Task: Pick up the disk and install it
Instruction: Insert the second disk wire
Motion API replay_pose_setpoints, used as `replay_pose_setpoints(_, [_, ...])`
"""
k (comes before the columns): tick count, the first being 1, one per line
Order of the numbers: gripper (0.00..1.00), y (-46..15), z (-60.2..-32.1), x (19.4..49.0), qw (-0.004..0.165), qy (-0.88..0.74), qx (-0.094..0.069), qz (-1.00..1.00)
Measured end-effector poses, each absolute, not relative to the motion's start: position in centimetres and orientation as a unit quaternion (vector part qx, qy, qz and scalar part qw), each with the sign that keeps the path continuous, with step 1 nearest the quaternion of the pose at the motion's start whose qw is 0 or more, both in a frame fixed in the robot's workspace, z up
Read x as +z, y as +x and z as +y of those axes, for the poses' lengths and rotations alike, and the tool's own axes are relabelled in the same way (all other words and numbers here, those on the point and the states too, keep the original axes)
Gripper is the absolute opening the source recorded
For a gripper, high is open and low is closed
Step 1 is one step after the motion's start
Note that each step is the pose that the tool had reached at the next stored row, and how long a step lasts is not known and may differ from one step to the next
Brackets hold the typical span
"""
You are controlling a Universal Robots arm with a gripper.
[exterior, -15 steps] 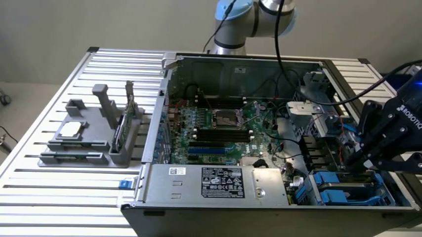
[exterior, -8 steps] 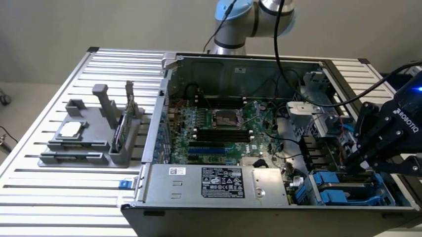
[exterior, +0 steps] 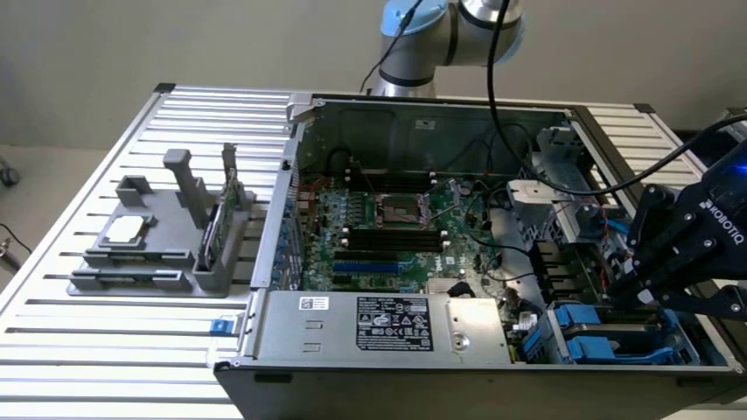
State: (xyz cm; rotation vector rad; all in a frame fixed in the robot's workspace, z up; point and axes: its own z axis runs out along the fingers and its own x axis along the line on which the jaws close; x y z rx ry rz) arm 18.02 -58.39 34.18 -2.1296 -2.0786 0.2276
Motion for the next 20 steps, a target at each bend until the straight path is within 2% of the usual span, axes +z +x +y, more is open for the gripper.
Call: replay_pose_setpoints(20, [0.16,18.22,-58.92,33.78,0.09,-0.71,0.064,-0.696])
